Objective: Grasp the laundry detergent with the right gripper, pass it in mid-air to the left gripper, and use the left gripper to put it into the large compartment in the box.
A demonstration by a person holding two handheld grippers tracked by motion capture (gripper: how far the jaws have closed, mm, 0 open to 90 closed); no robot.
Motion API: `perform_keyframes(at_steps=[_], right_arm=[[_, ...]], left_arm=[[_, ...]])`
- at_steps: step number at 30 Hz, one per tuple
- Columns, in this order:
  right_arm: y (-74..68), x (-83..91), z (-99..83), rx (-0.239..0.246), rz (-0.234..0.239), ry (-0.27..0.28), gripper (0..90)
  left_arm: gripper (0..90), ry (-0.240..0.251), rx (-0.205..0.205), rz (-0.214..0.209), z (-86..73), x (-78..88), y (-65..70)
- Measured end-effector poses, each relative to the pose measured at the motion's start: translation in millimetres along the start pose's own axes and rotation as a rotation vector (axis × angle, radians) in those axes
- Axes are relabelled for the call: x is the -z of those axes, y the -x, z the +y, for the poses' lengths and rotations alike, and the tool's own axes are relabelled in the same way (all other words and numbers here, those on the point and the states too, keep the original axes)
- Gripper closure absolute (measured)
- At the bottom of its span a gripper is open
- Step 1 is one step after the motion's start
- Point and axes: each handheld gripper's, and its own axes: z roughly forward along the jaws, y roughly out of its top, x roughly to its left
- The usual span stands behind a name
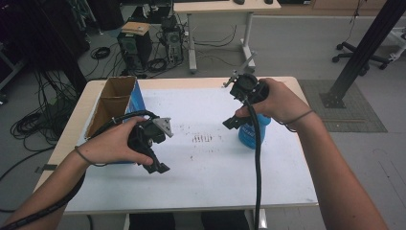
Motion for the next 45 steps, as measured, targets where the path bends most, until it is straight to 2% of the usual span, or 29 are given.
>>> perform_keyframes(at_steps=[5, 10, 11, 14, 15, 18, 22, 23, 25, 26, 30, 31, 33, 34, 37, 38, 45], right_arm=[[-0.1, 1.4, -0.6, -0.006, 0.000, 0.002, 6.3], [-0.2, 2.8, -8.6, -0.018, 0.003, 0.017, 6.3], [-0.8, 1.5, -17.9, -0.026, 0.003, 0.008, 6.3], [-0.7, 1.4, -19.9, -0.028, 0.002, 0.007, 6.3], [0.3, 1.7, -27.3, -0.037, 0.001, 0.008, 6.3], [0.5, 2.2, -29.4, -0.041, 0.001, 0.009, 6.3], [1.7, 4.2, -41.3, -0.059, 0.001, 0.023, 6.2], [2.0, 3.8, -48.6, -0.066, 0.001, 0.021, 6.2], [2.1, 3.3, -51.8, -0.071, 0.000, 0.018, 6.2], [2.8, 2.3, -61.8, -0.084, -0.002, 0.015, 6.2], [3.1, 1.8, -66.9, -0.091, 0.000, 0.020, 6.2], [3.6, 0.5, -75.5, -0.103, 0.000, 0.018, 6.2], [3.6, 0.5, -75.5, -0.103, 0.000, 0.018, 6.3], [4.0, -0.6, -84.2, -0.115, -0.002, 0.014, 6.3], [4.0, -0.9, -86.3, -0.118, -0.002, 0.012, 6.3], [5.3, -2.2, -95.8, -0.137, -0.003, 0.012, 6.3], [7.9, -3.6, -107.4, -0.162, -0.011, 0.015, 6.4]], left_arm=[[4.2, -0.007, -0.004, -0.003, 0.8, -0.1, 0.6], [4.3, -0.009, -0.011, -0.002, 3.7, -0.7, 1.2], [4.3, -0.009, -0.011, -0.002, 3.7, -0.7, 1.2], [4.2, -0.007, -0.004, -0.005, 6.2, -0.5, 2.0], [4.2, -0.007, -0.004, -0.005, 6.2, -0.5, 2.0], [4.2, -0.005, -0.007, -0.006, 8.3, -0.9, 2.7], [4.3, -0.008, -0.014, -0.008, 9.7, -2.4, 3.6], [4.3, -0.009, -0.014, -0.009, 9.8, -2.6, 3.8], [4.2, -0.011, -0.013, -0.010, 9.8, -3.7, 4.2], [4.2, -0.011, -0.013, -0.010, 9.8, -3.7, 4.2], [4.3, -0.014, -0.012, -0.009, 8.8, -4.9, 3.9], [4.3, -0.014, -0.012, -0.009, 8.8, -4.9, 3.9], [4.3, -0.013, -0.013, -0.011, 8.6, -4.5, 3.7], [4.3, -0.013, -0.013, -0.011, 8.6, -4.5, 3.7], [4.3, -0.011, -0.010, -0.012, 9.3, -3.9, 4.5], [4.3, -0.011, -0.010, -0.012, 9.3, -3.9, 4.5], [4.3, -0.011, -0.011, -0.014, 10.0, -4.0, 4.9]])
